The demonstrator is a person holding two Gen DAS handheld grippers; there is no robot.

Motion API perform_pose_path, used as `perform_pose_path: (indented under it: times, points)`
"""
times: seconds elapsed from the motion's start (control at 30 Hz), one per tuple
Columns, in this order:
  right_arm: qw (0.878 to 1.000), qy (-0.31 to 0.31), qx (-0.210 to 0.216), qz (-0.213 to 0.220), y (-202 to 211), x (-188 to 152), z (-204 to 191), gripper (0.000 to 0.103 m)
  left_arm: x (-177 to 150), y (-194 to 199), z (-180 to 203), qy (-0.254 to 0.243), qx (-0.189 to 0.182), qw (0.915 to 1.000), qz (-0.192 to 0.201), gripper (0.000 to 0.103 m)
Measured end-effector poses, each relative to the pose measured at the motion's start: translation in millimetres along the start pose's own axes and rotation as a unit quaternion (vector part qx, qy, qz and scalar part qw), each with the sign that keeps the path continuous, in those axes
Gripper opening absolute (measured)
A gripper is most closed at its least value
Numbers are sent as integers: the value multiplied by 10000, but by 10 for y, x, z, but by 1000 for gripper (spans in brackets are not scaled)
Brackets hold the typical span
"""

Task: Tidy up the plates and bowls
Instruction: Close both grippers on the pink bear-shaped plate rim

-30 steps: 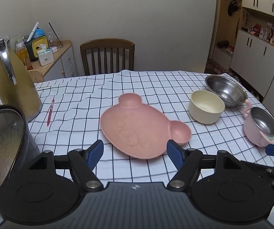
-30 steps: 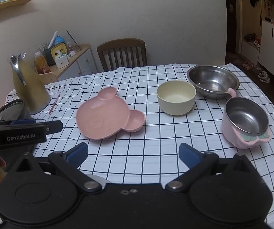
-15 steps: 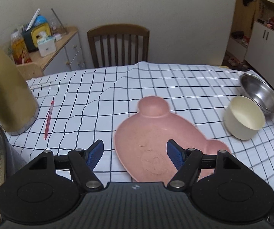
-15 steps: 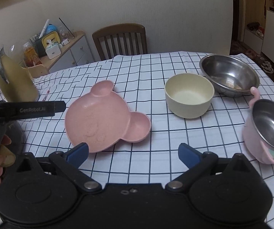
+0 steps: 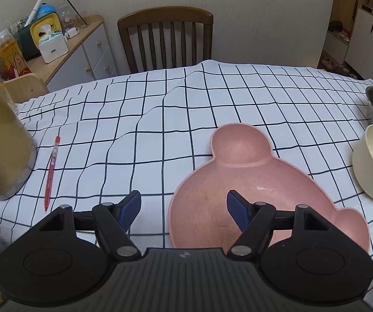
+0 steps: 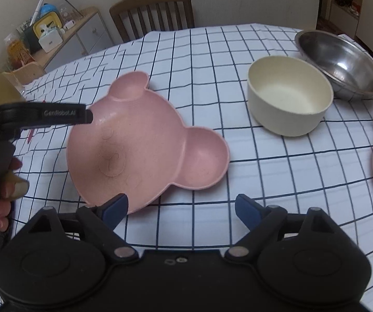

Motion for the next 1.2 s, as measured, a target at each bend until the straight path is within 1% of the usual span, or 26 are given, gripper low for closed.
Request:
perform_pose_path:
  times: [0.23, 0.3, 0.37, 0.43, 0.5, 0.57, 0.63, 0.7, 0.73, 0.87, 0.93, 0.97, 1.0, 1.1, 1.2]
  points:
    - [9996, -63, 94, -245, -161, 48, -28, 81, 90, -230, 16, 42, -126, 9997, -213, 72]
    - [9993, -141, 139, -320, -199, 64, -17, 78, 104, -276, 14, 95, -216, 9993, -294, 65]
    - [9989, -209, 189, -376, -225, 71, -10, 76, 105, -321, 8, 168, -297, 9987, -385, 61]
    - [9986, -242, 216, -417, -248, 77, -6, 74, 101, -356, 2, 180, -329, 9983, -445, 54]
    - [9983, -272, 259, -449, -265, 79, -3, 71, 95, -408, -3, 184, -333, 9979, -533, 44]
    - [9979, -315, 301, -489, -283, 83, -2, 66, 88, -438, -4, 222, -403, 9972, -591, 40]
    - [9972, -372, 352, -537, -306, 85, -2, 58, 85, -447, 3, 253, -473, 9967, -608, 39]
    - [9968, -424, 384, -565, -326, 90, 6, 54, 85, -447, 0, 259, -483, 9966, -612, 38]
    - [9966, -447, 397, -572, -333, 91, 13, 51, 86, -447, -7, 275, -494, 9965, -613, 38]
    - [9958, -544, 480, -567, -336, 96, 34, 39, 78, -426, -74, 445, -616, 9950, -649, 31]
    - [9954, -579, 535, -553, -326, 107, 48, 29, 63, -403, -78, 445, -658, 9947, -658, 29]
    - [9954, -587, 547, -528, -317, 114, 53, 26, 51, -387, -72, 442, -673, 9946, -660, 27]
    - [9955, -589, 556, -501, -307, 122, 57, 18, 37, -371, -63, 438, -676, 9946, -661, 26]
    - [9962, -572, 474, -460, -290, 134, 105, 17, -26, -319, -52, 452, -665, 9943, -698, 24]
    - [9967, -451, 489, -466, -259, 126, 175, 16, -135, -239, -23, 382, -735, 9935, -782, 21]
Point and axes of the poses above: each gripper's, at about its wrist camera, not at the fingertips, and y roughly against the way its jaws point, z to its right, x to its top, the point moved 7 cm from there along -y, roughly the way its jaws point, and after that the axes turned 6 degrees about x, right-handed, at the moved point
